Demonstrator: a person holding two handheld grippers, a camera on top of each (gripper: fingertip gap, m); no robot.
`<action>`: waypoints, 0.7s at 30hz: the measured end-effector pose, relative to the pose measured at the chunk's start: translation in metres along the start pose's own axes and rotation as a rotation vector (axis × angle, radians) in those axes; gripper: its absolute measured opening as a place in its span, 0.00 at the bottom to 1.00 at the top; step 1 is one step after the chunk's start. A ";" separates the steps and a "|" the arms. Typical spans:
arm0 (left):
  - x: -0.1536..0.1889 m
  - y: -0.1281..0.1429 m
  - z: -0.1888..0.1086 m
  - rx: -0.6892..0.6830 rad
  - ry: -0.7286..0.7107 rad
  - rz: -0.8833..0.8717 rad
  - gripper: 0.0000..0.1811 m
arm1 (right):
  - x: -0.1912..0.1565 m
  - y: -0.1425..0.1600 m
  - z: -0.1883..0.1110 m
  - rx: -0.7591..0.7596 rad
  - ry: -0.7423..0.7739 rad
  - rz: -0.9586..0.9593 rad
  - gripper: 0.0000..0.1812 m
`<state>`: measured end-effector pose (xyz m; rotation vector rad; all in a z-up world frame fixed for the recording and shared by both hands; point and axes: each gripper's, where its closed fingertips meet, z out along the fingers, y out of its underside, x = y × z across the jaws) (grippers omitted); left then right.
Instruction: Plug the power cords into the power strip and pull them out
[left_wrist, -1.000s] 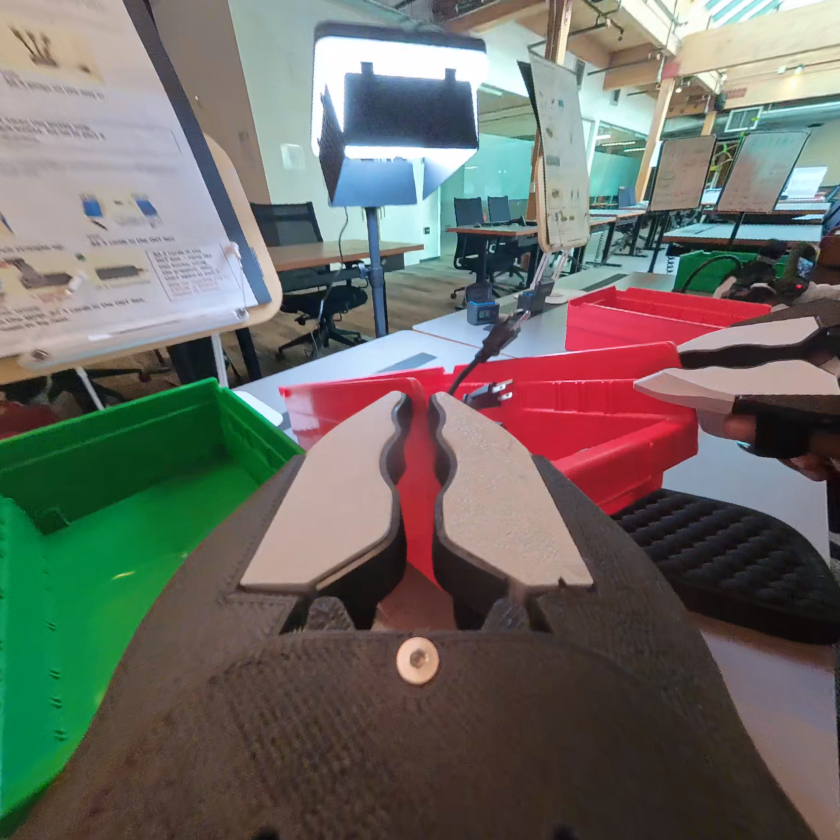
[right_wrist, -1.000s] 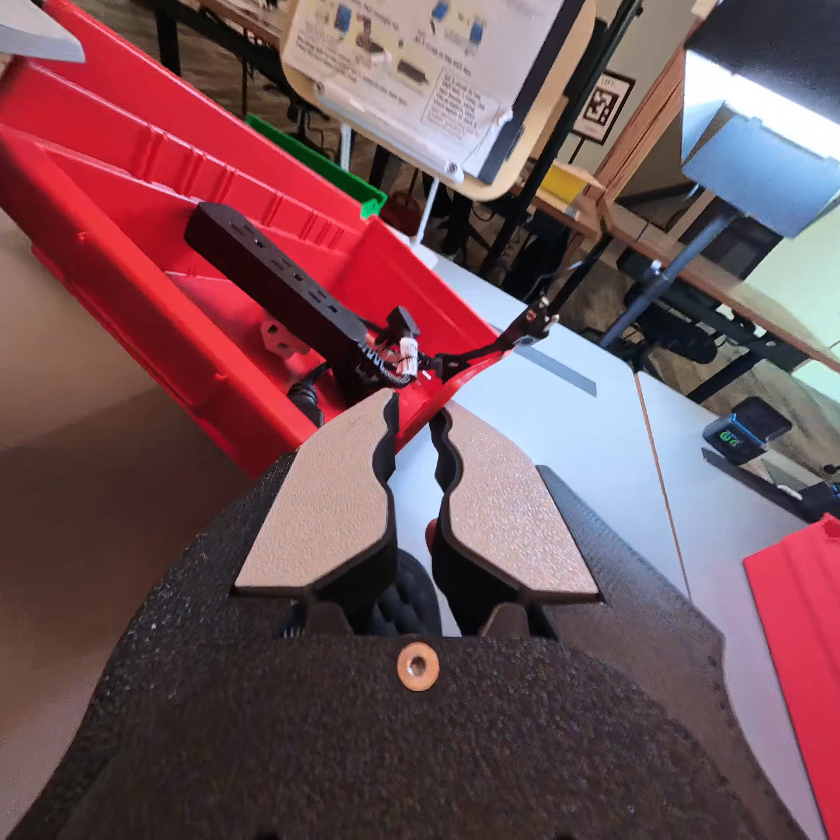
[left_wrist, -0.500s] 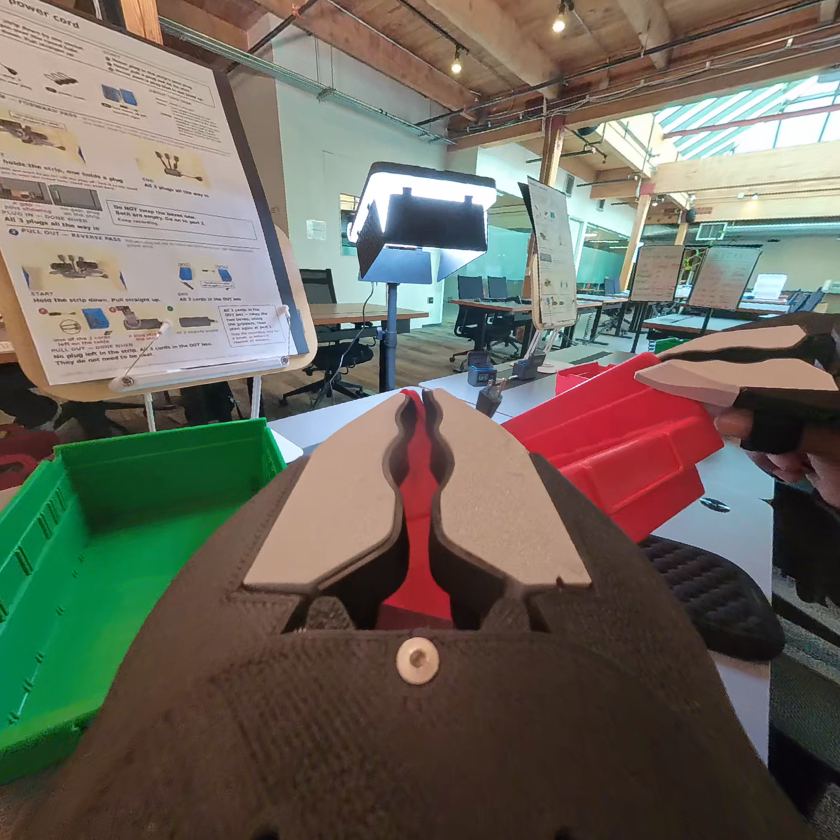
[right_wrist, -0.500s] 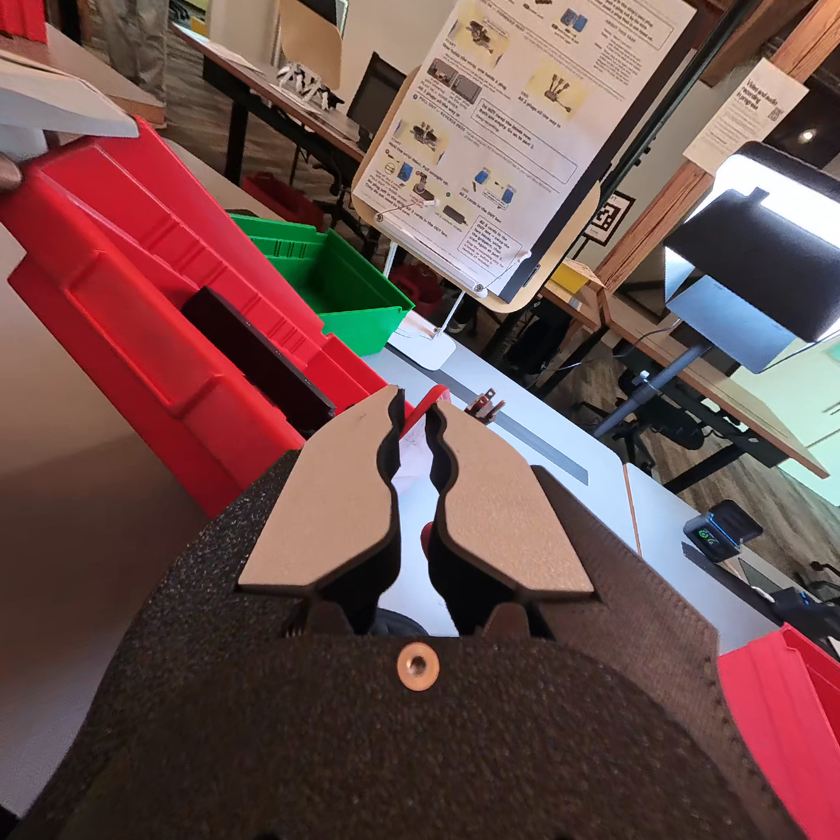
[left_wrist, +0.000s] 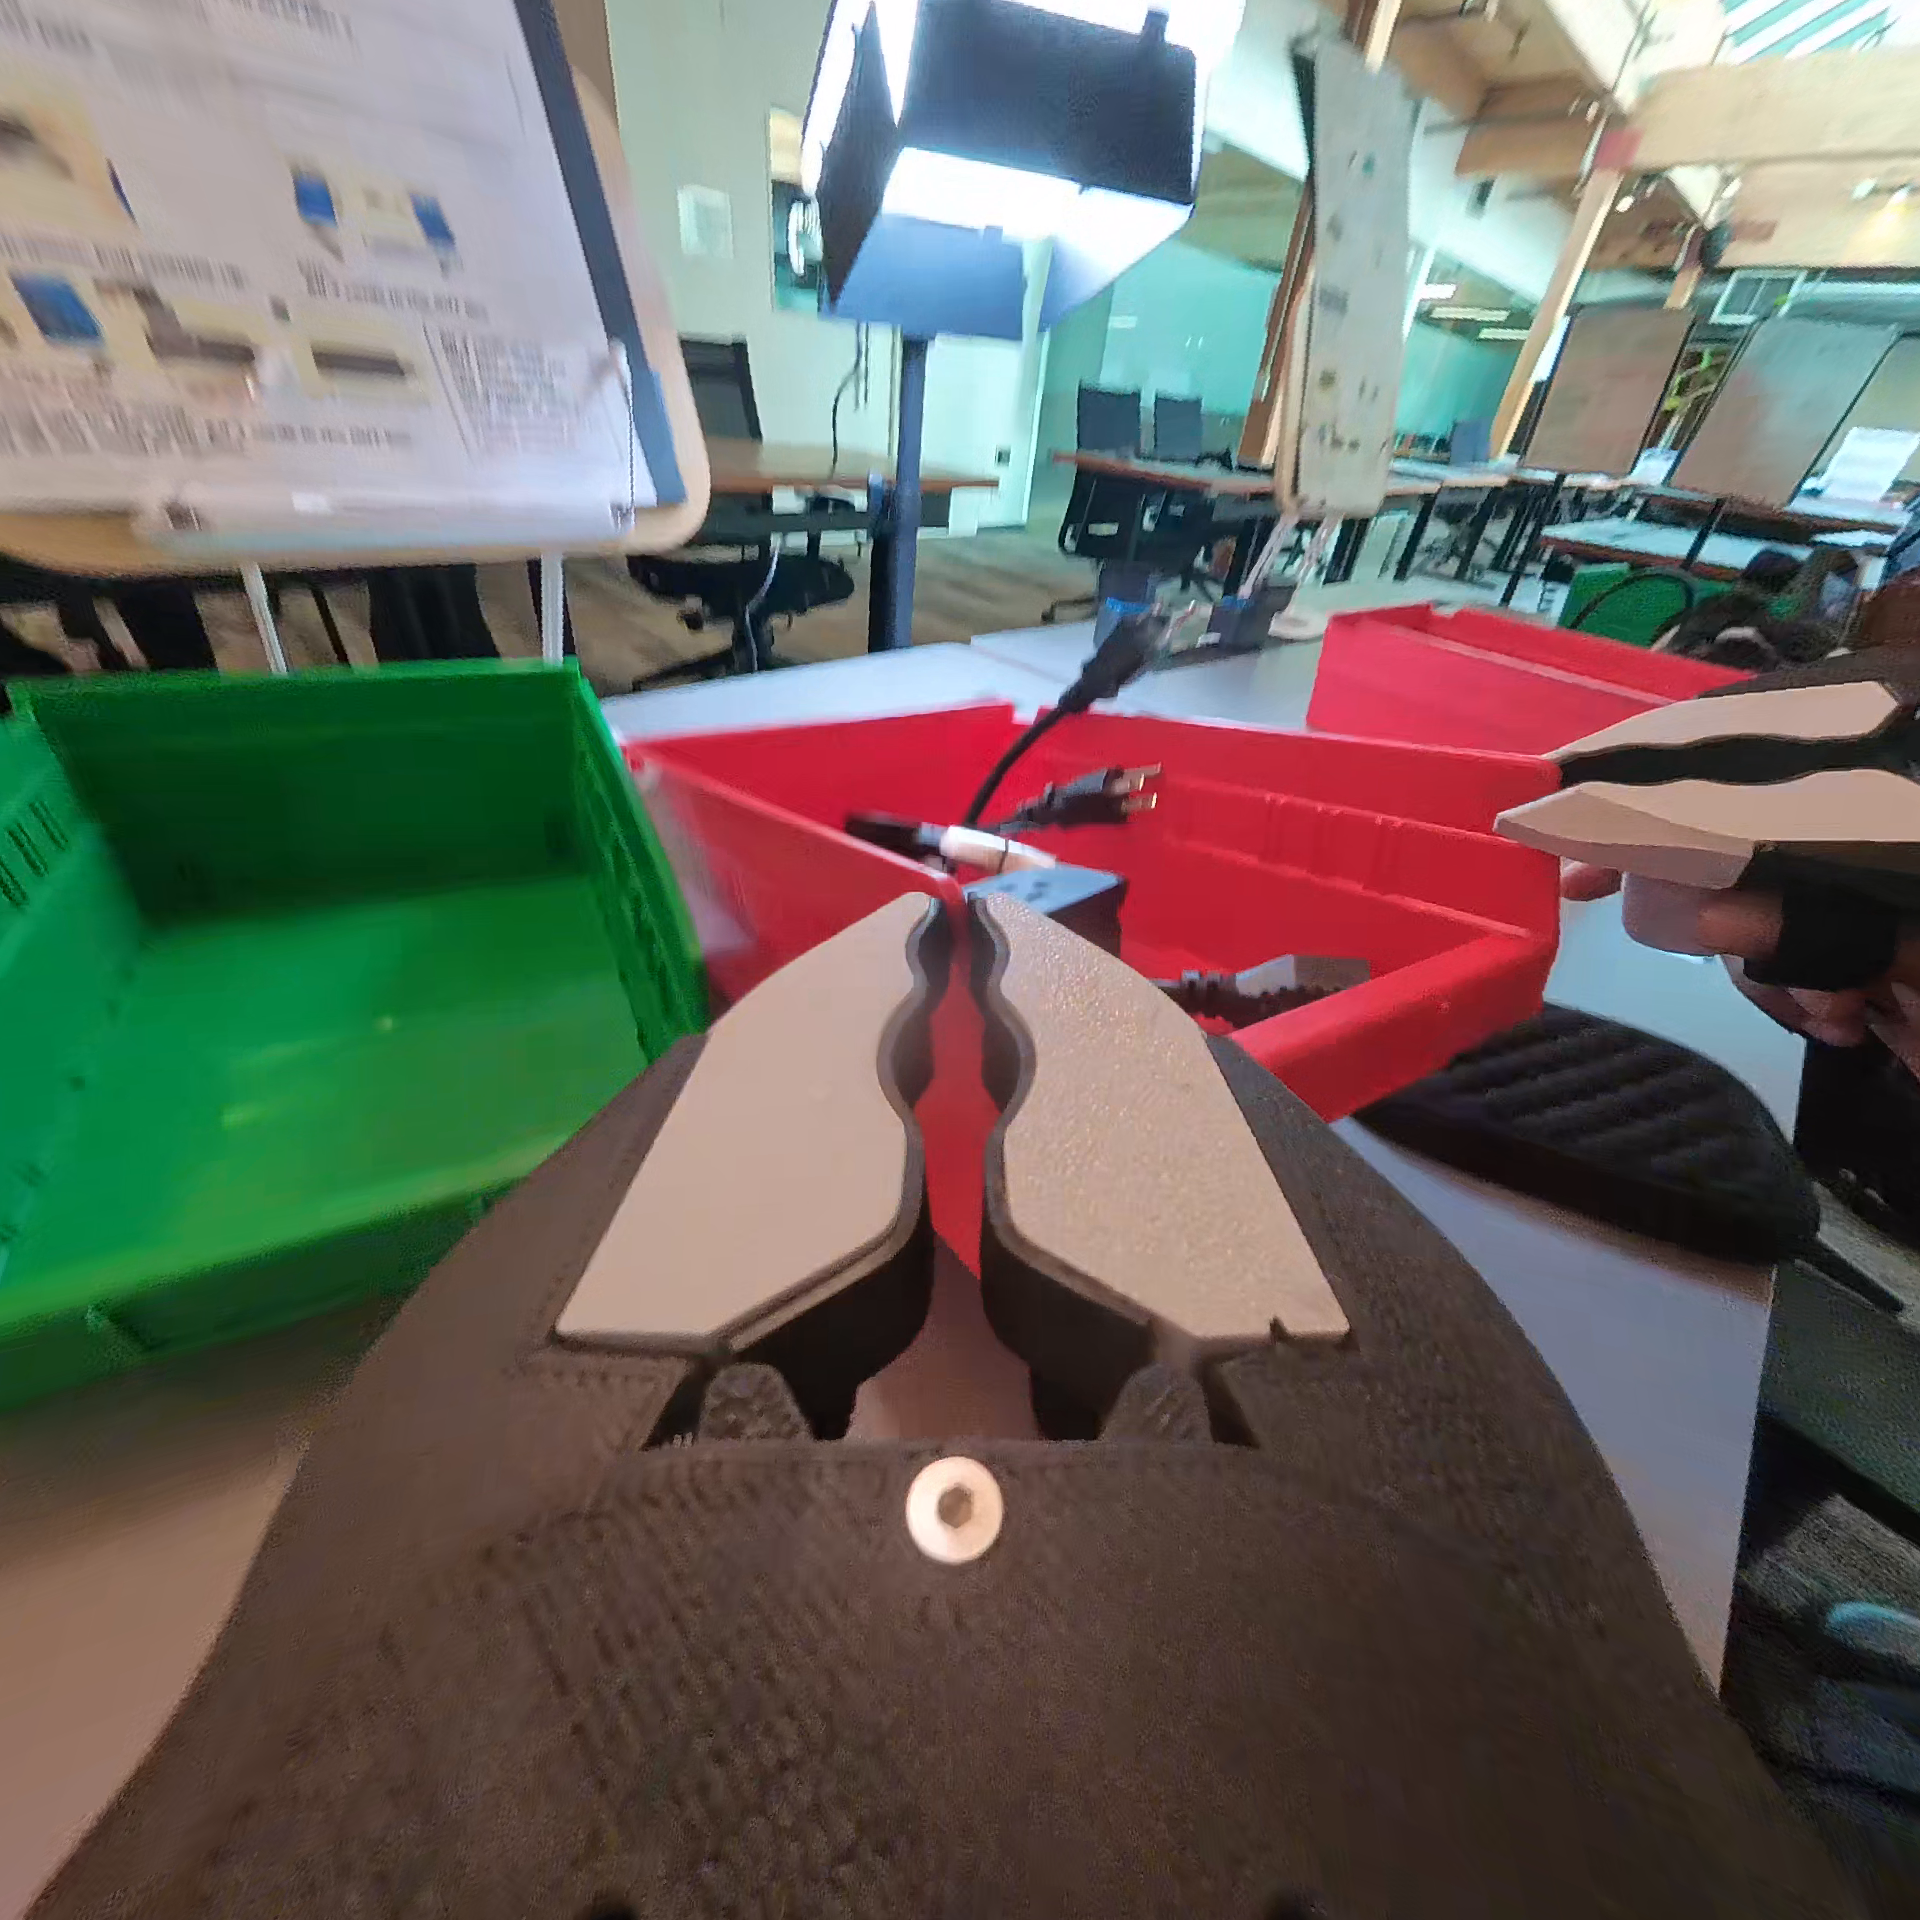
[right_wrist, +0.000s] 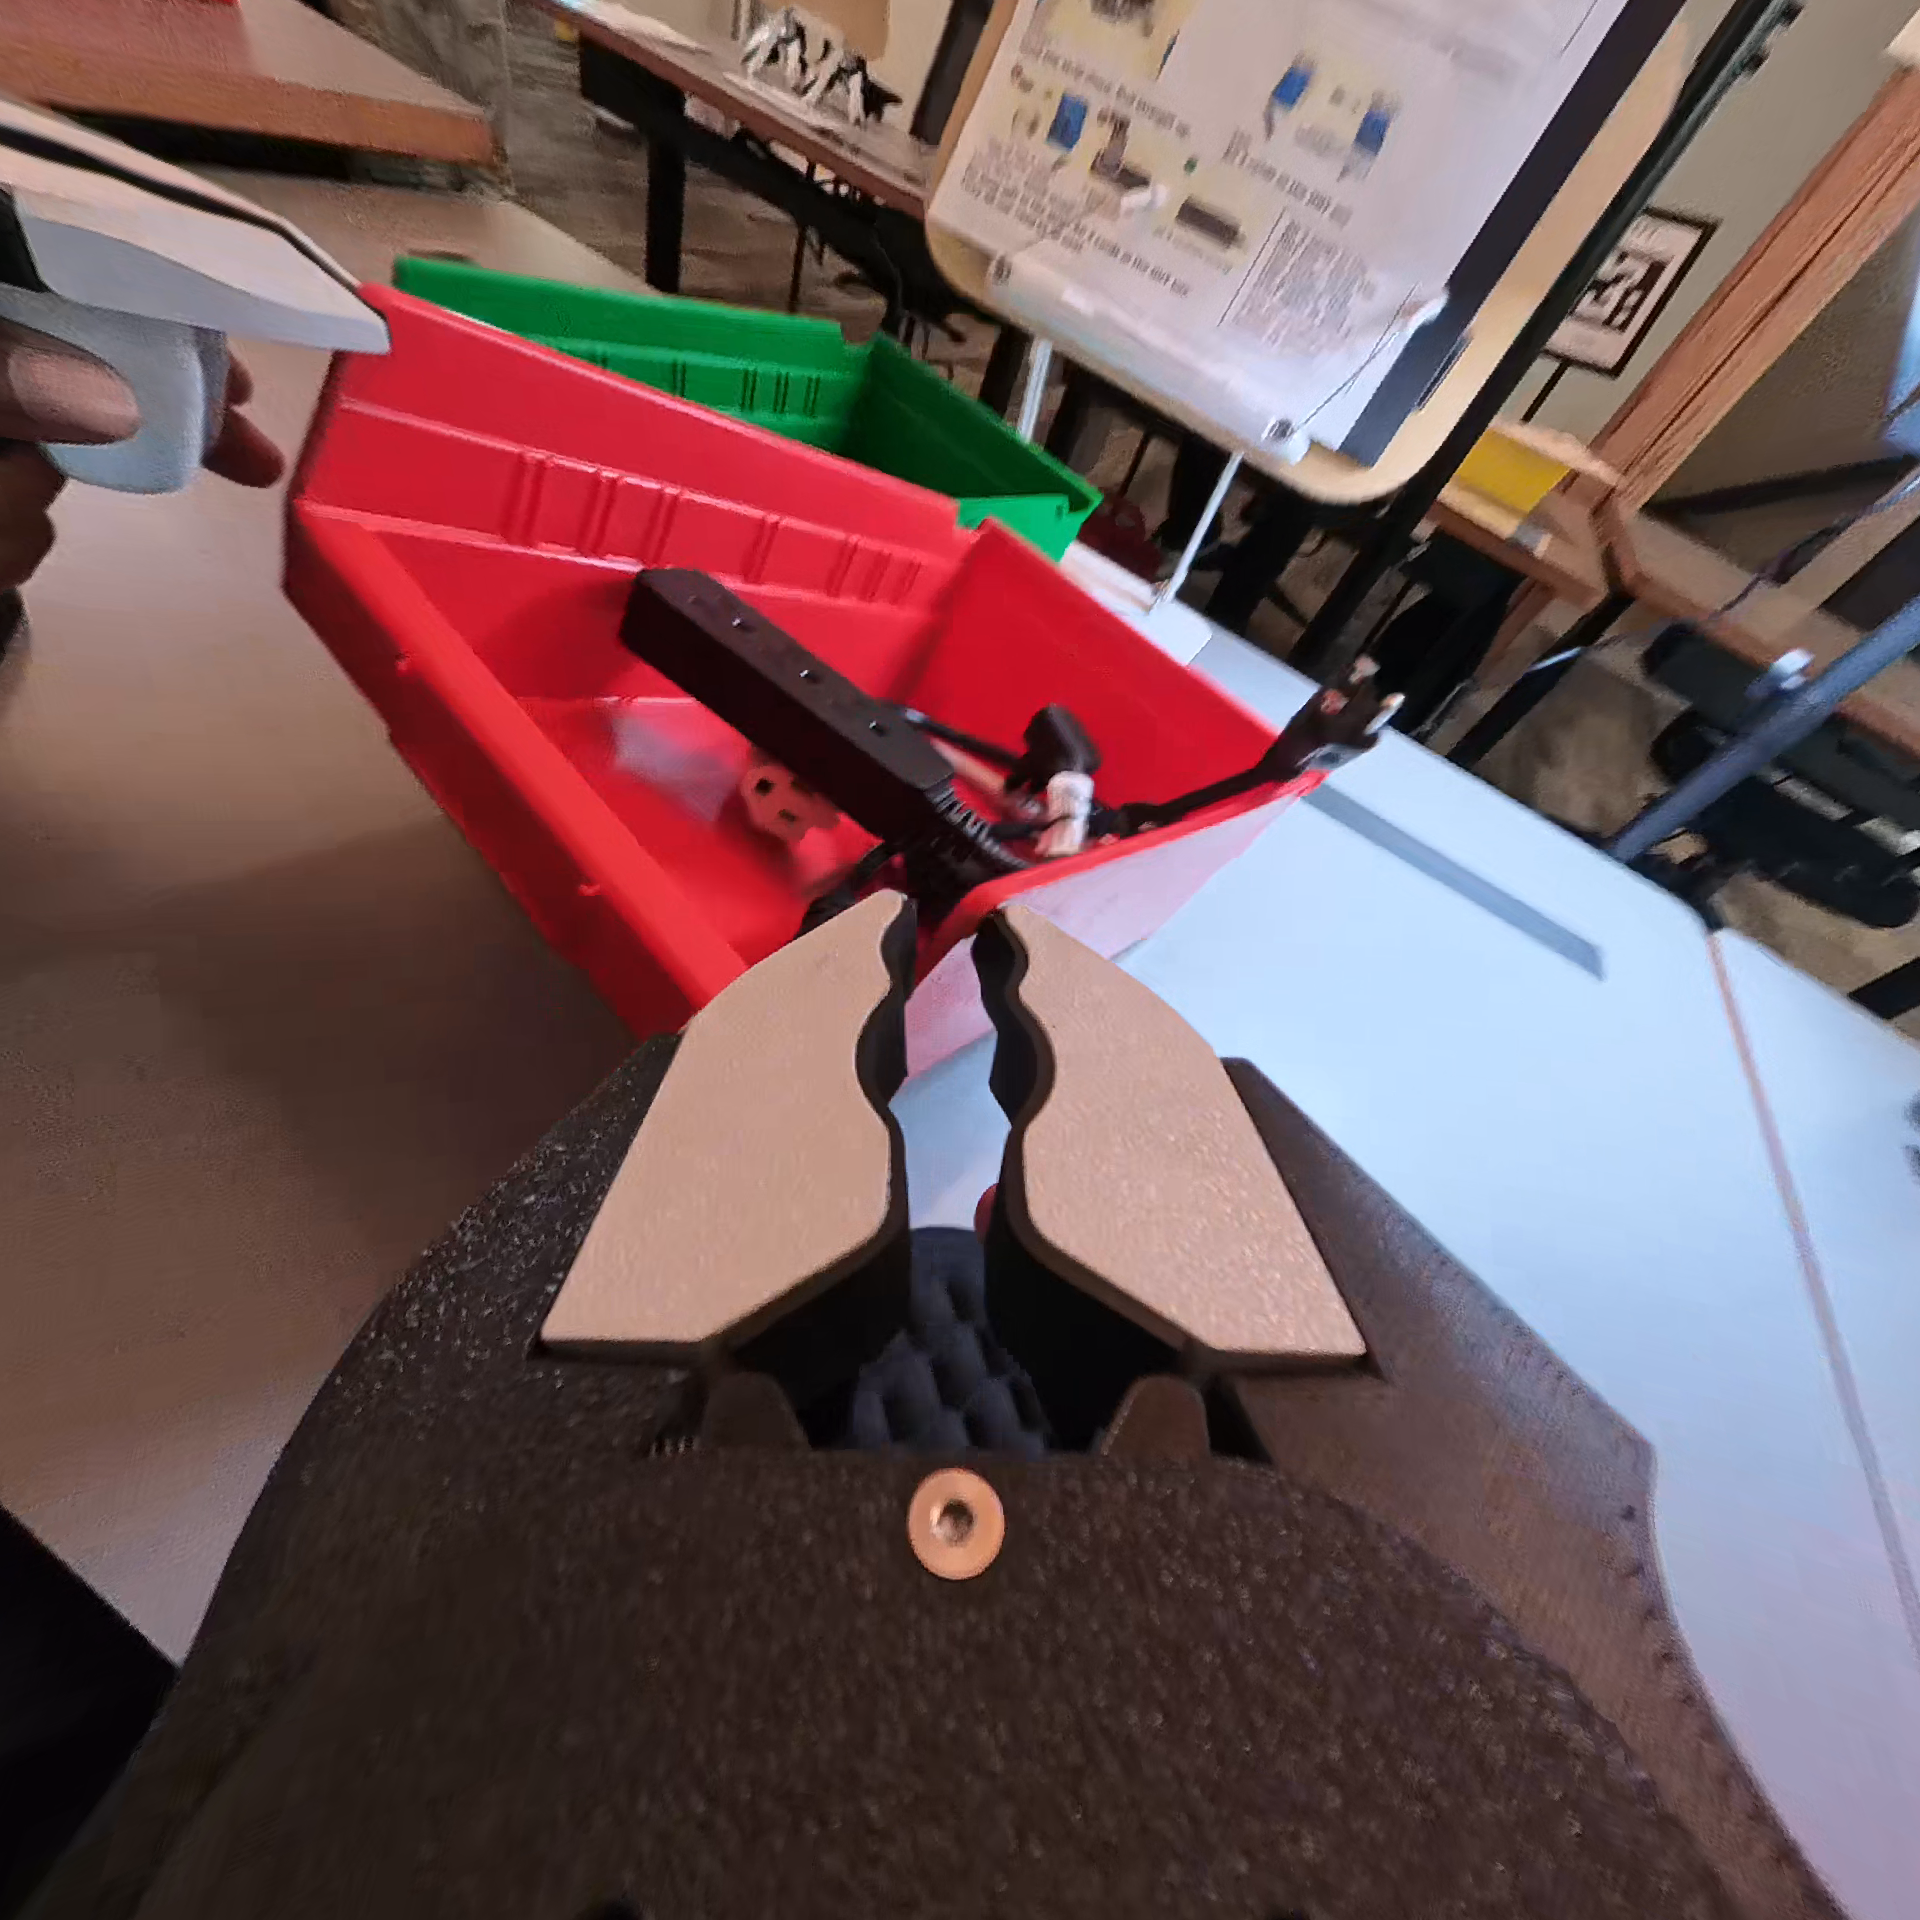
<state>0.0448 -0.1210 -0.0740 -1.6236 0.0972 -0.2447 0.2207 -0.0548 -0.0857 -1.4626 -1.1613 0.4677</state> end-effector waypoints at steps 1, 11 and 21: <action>-0.004 0.012 0.002 -0.035 -0.006 -0.013 0.02 | -0.004 0.011 0.005 -0.016 -0.015 0.016 0.06; -0.027 0.073 0.012 -0.201 -0.089 -0.004 0.19 | -0.018 0.059 0.029 -0.102 -0.106 0.175 0.14; -0.039 0.080 0.042 -0.298 -0.141 0.126 0.06 | -0.017 0.070 0.061 -0.236 -0.093 0.173 0.20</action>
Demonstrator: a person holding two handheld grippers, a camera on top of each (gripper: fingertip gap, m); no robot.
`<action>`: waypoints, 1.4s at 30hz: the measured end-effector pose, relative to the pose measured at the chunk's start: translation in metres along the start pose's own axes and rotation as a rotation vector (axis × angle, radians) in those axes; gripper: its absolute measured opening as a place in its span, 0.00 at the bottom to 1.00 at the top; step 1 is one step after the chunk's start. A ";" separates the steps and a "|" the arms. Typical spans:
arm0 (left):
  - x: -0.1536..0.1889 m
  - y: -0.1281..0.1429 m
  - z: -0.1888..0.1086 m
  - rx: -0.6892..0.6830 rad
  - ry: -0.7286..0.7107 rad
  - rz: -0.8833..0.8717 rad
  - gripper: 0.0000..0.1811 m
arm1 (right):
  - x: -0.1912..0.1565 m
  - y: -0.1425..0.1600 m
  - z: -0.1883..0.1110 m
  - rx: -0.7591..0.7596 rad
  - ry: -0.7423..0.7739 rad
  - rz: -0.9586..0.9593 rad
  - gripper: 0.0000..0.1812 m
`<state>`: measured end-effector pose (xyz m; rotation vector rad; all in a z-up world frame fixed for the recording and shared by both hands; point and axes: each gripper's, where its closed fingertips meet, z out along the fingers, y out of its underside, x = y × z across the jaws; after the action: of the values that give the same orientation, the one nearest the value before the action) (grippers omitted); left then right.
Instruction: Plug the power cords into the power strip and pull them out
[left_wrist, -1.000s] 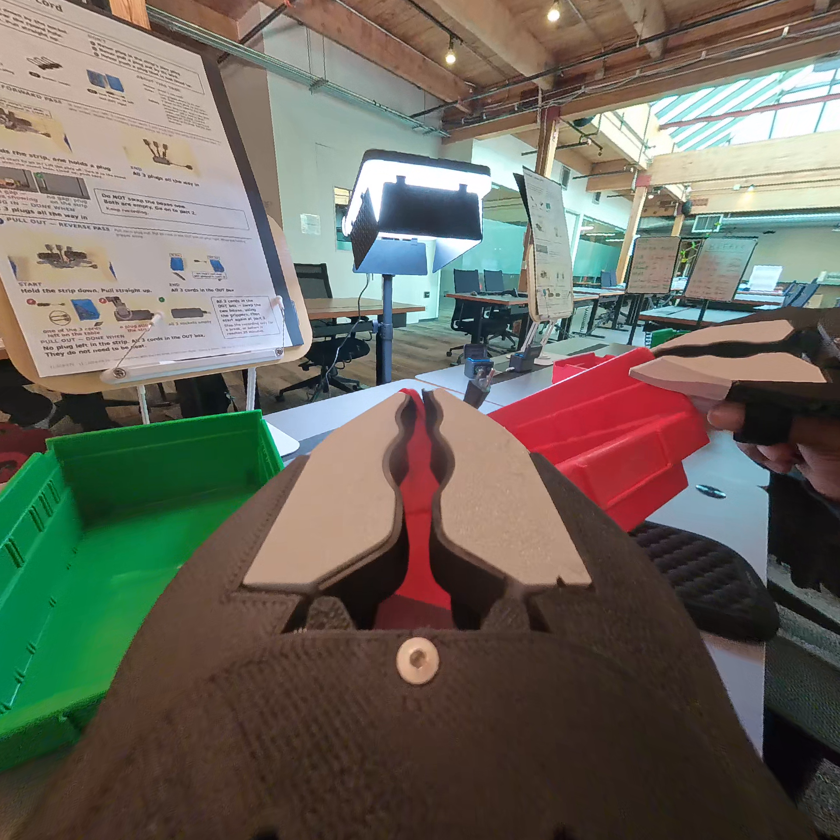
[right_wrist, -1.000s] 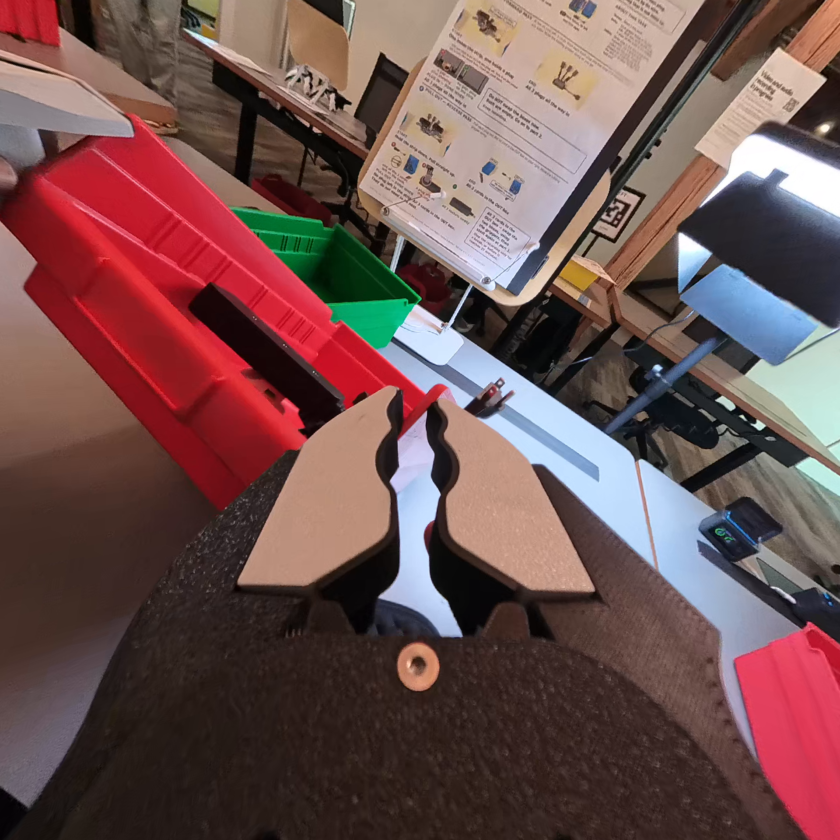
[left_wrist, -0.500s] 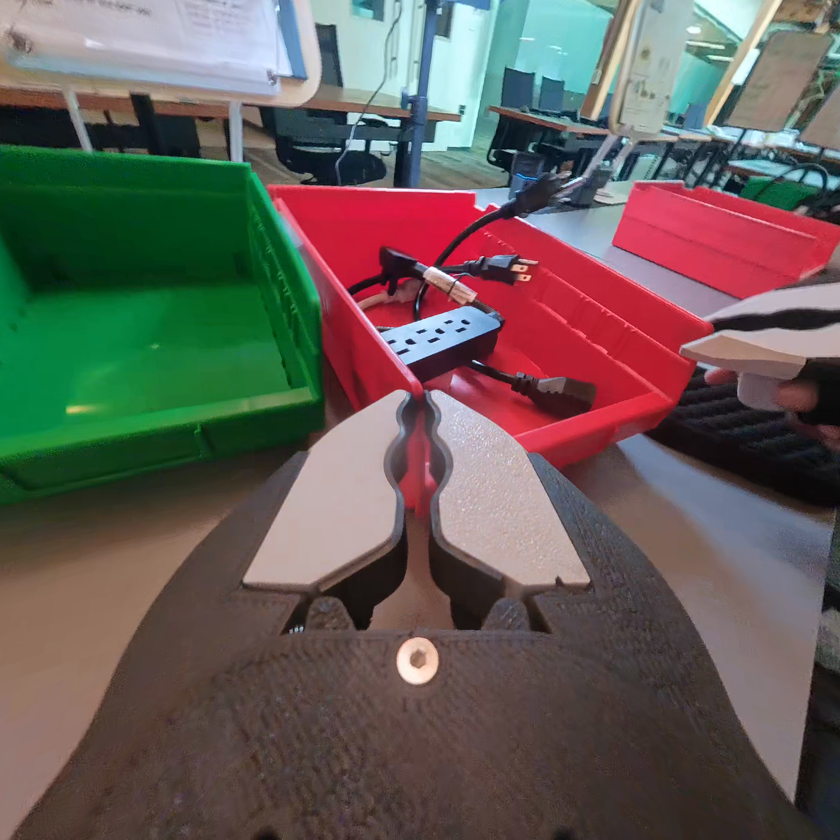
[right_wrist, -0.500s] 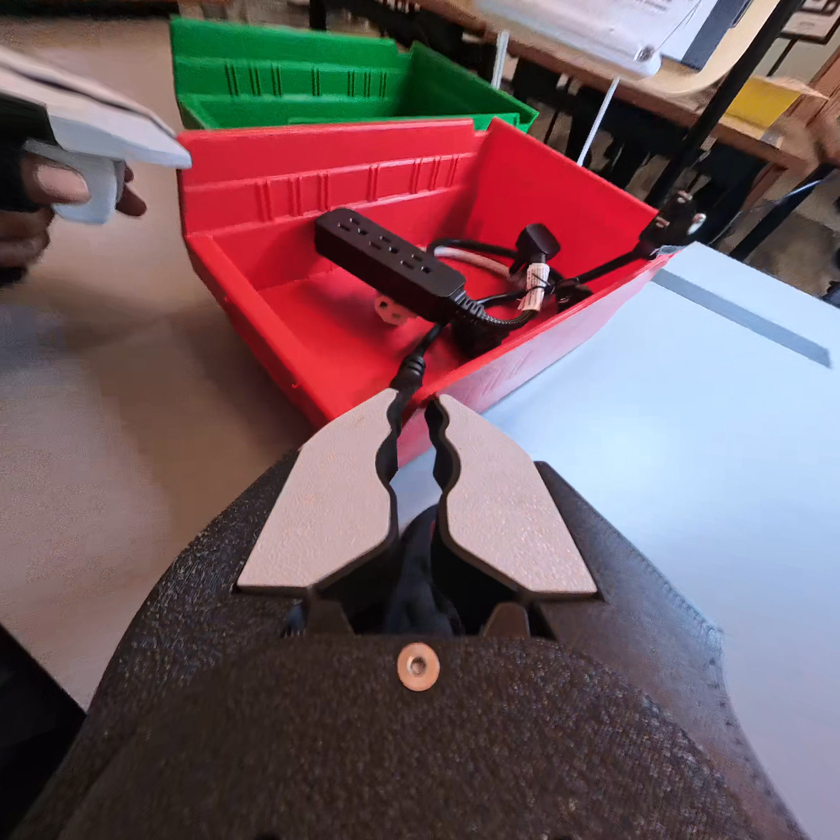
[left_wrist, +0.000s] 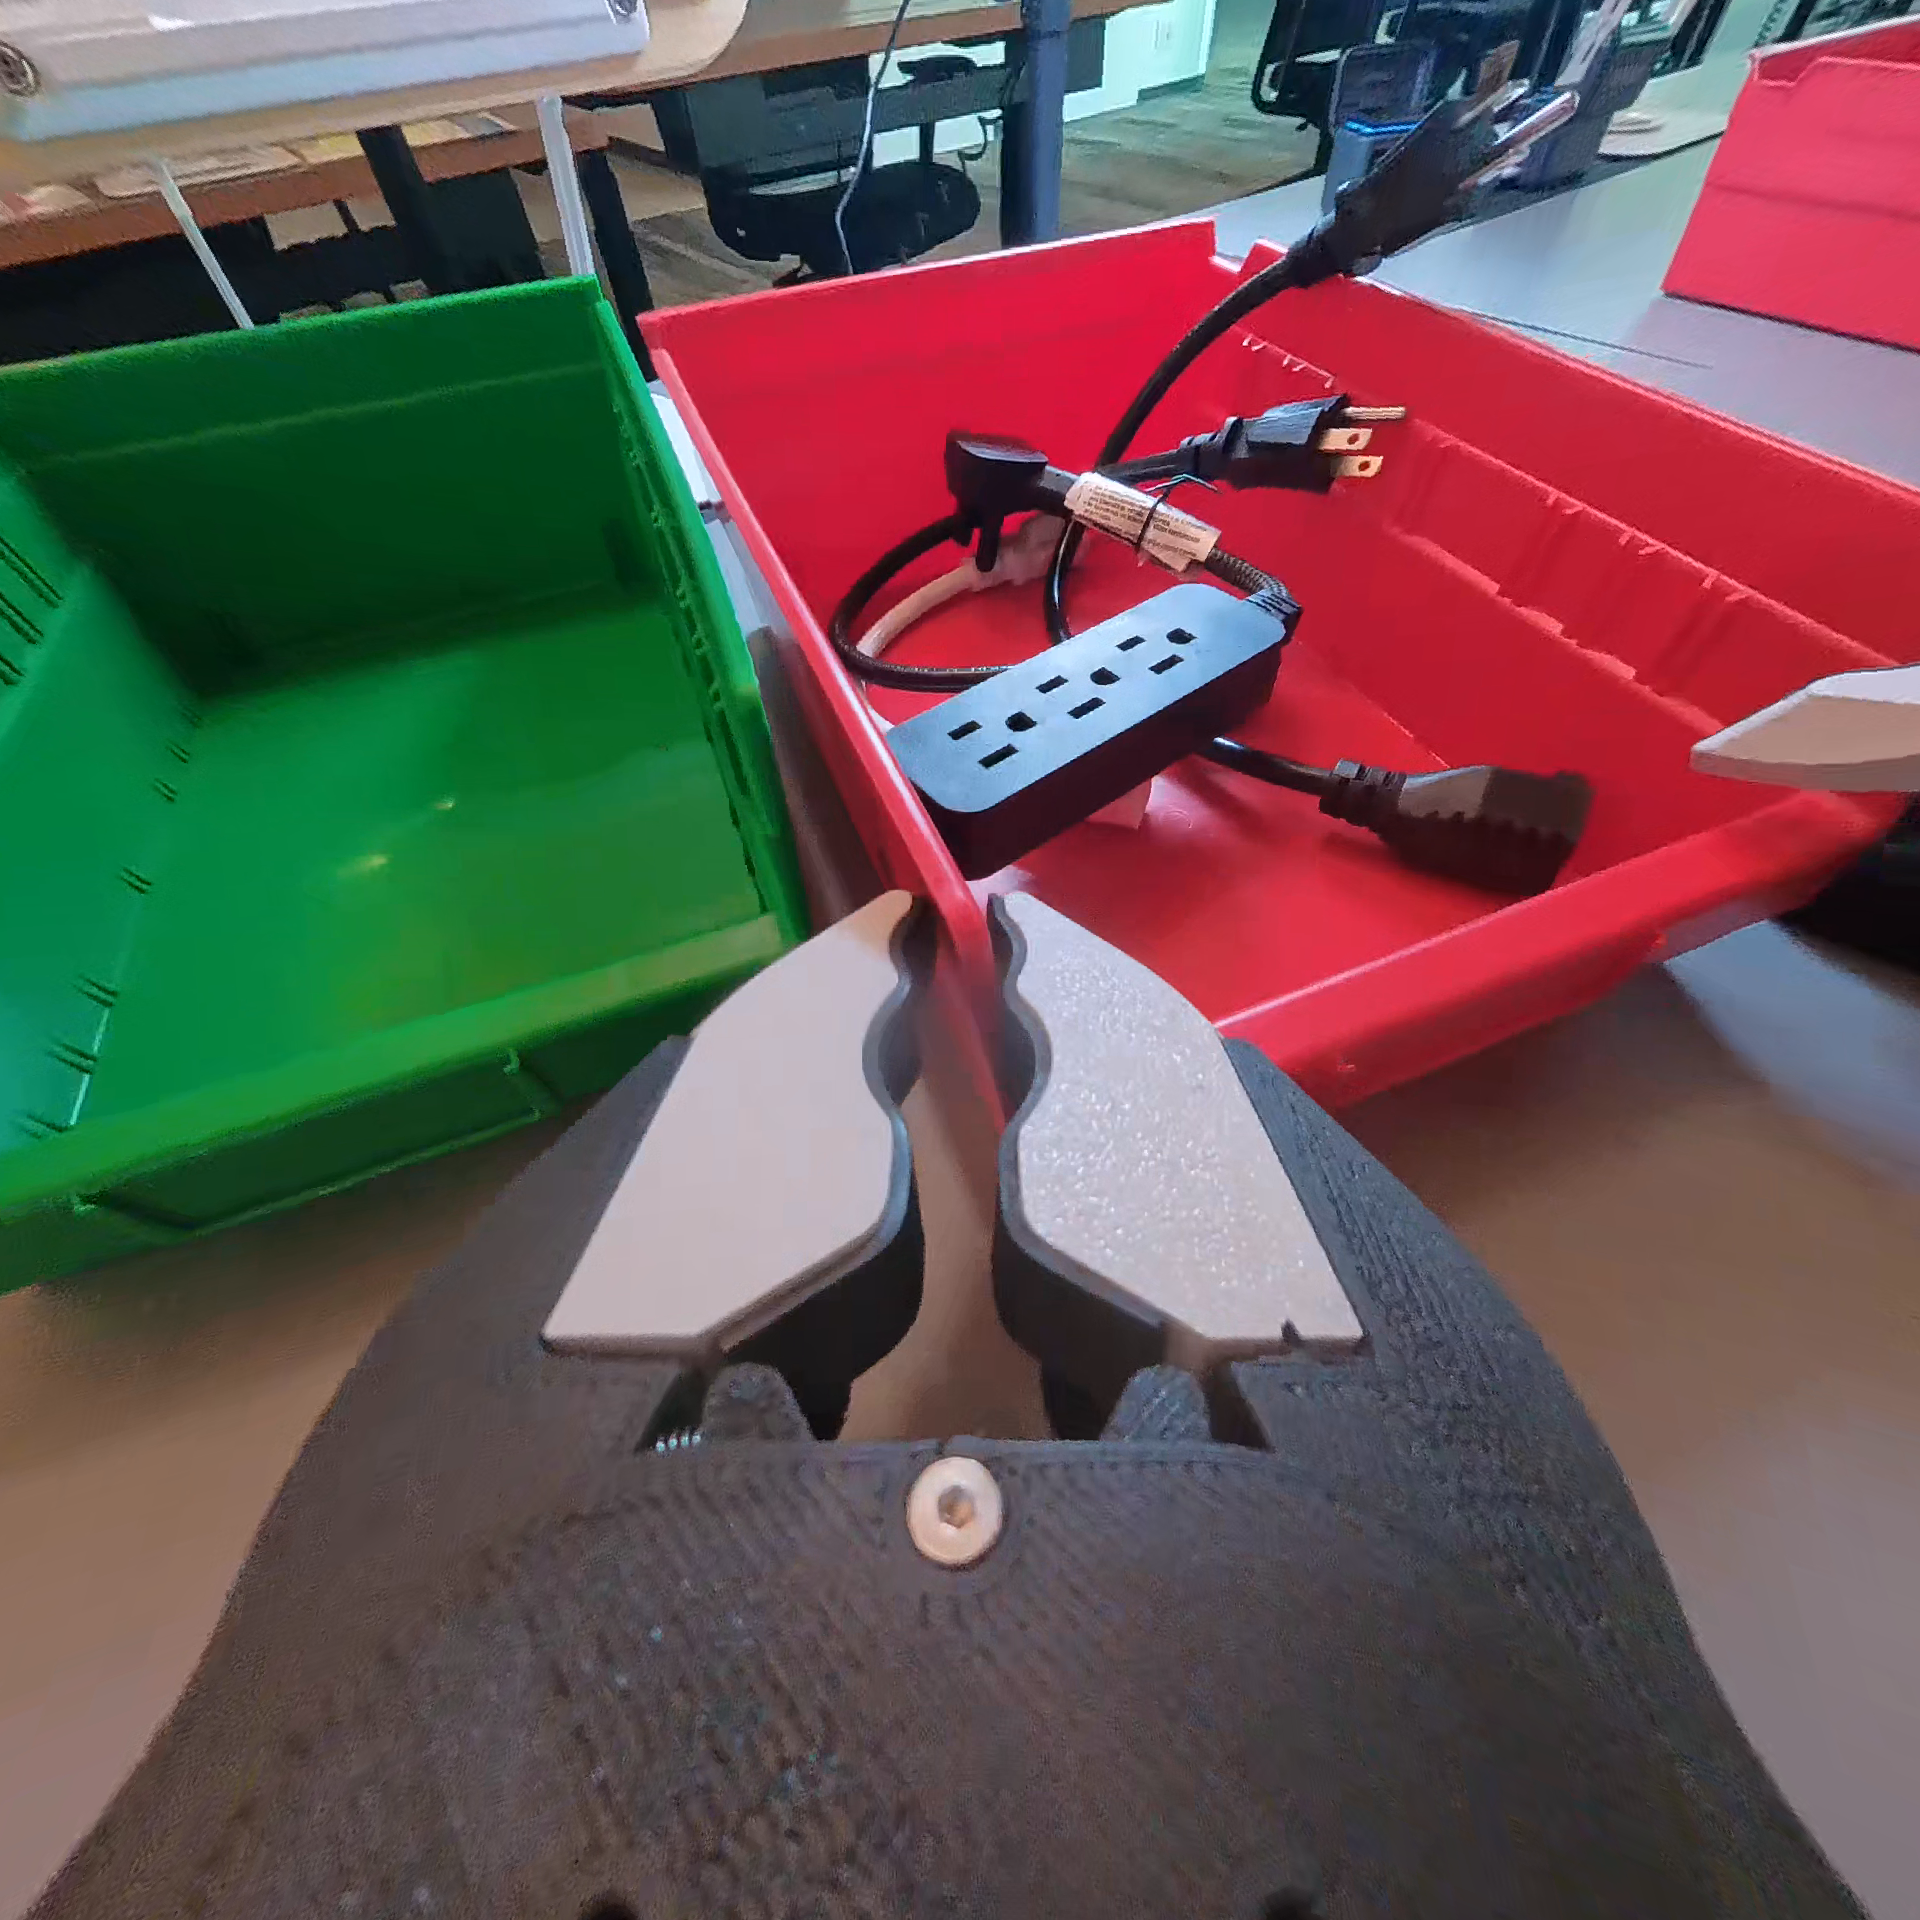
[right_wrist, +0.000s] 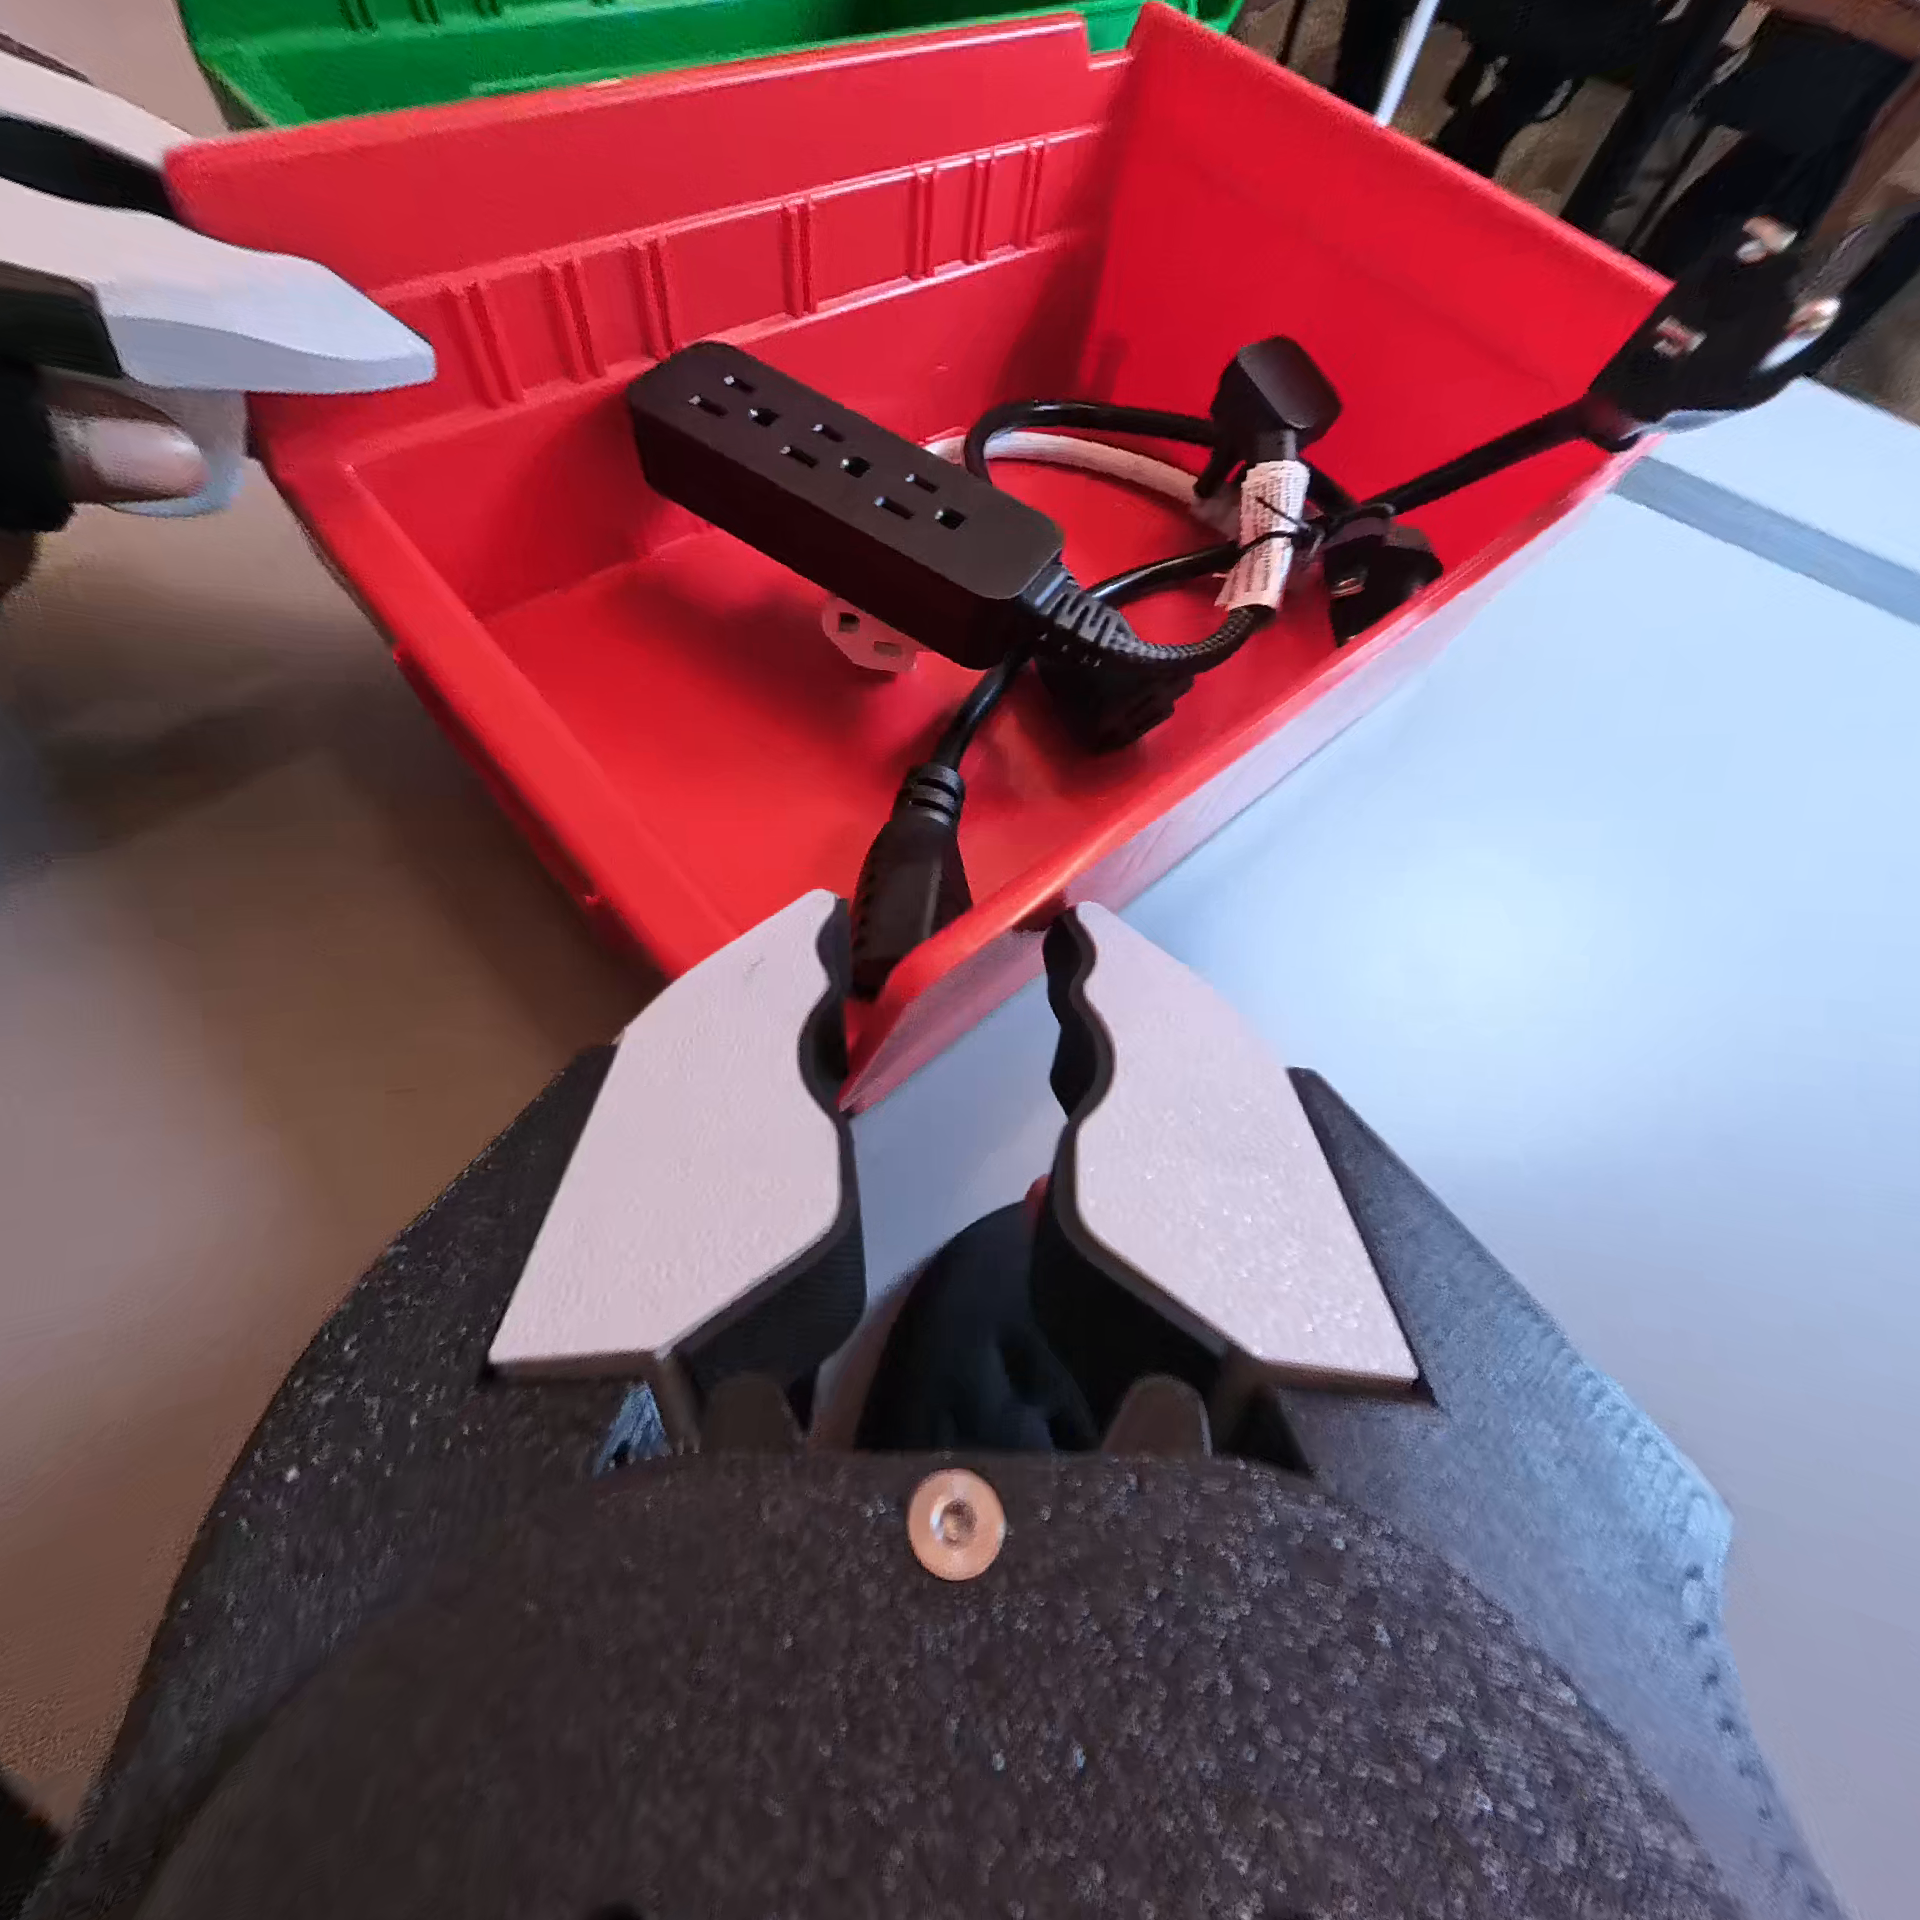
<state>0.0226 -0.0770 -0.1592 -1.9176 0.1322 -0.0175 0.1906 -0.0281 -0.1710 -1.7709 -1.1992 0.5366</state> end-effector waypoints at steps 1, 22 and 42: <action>0.000 -0.002 0.001 0.004 -0.011 0.010 0.05 | 0.003 -0.001 0.000 0.003 0.031 -0.022 0.18; 0.003 -0.110 -0.073 0.350 -0.077 0.078 0.04 | -0.002 -0.105 -0.080 0.383 0.227 -0.239 0.07; -0.228 -0.024 -0.343 0.389 -0.729 -0.020 0.04 | -0.289 -0.266 0.086 0.528 -0.366 -0.431 0.08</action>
<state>-0.2283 -0.3669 -0.0062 -1.4347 -0.3580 0.5943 -0.1327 -0.2158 -0.0222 -0.9582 -1.4713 0.8461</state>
